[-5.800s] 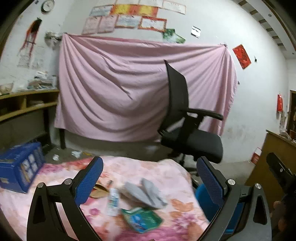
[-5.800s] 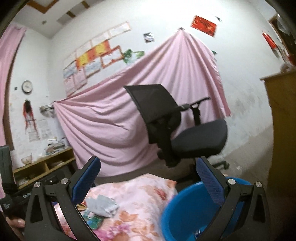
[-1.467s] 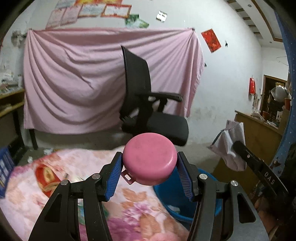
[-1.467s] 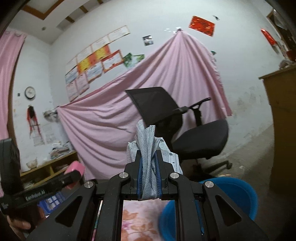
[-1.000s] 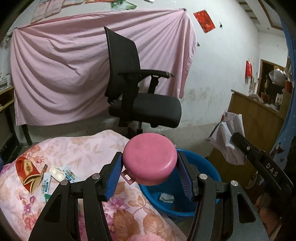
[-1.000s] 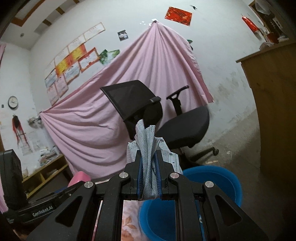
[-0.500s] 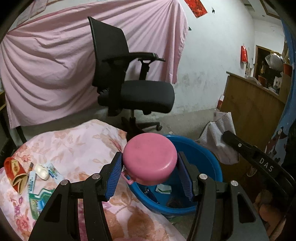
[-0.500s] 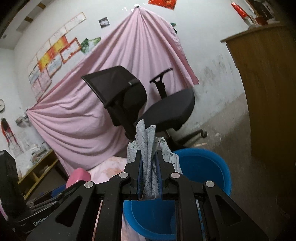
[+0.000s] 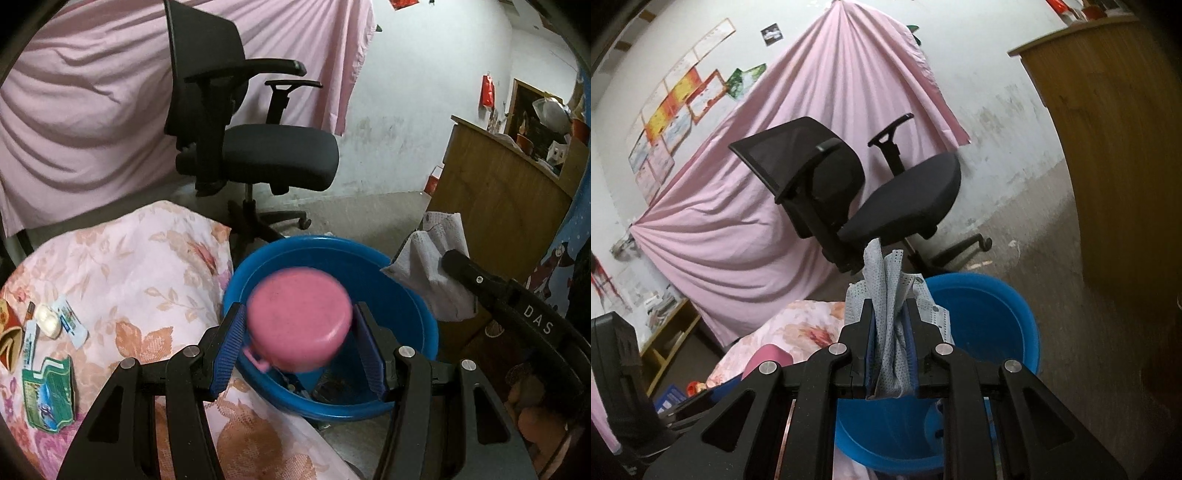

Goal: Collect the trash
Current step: 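Open both grippers to drop container and mask into the basin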

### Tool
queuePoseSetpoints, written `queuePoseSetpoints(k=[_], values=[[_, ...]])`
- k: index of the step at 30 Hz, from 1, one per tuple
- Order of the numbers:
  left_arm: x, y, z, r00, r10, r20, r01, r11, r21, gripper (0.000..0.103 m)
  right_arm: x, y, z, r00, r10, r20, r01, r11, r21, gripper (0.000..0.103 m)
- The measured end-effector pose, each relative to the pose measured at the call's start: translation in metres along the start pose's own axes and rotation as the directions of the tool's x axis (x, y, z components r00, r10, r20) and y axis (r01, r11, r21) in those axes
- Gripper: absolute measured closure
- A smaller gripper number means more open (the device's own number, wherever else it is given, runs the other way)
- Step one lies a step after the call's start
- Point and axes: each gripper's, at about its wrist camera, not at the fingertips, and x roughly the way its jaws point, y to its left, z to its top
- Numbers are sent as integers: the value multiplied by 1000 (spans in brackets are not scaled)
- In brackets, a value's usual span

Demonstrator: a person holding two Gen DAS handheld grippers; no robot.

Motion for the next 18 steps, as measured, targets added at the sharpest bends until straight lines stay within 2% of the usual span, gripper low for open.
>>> queuePoseSetpoints(k=[4, 8, 15, 18], values=[[-4, 6, 1, 1000, 7, 9, -6, 999, -31, 40, 1, -3, 1, 1000, -5, -4, 5, 1000, 10, 73], [-9, 12, 4, 1000, 2, 22, -1, 998, -63, 37, 0, -3, 1, 1000, -4, -1, 4, 1000, 4, 73], [-34, 24, 4, 994, 41, 104, -31, 995, -92, 34, -7, 6, 3, 999, 3, 38, -2, 999, -35, 70], [-51, 33, 4, 985, 70, 155, -52, 992, -112, 26, -14, 16, 4, 996, 24, 81, -19, 997, -69, 58]])
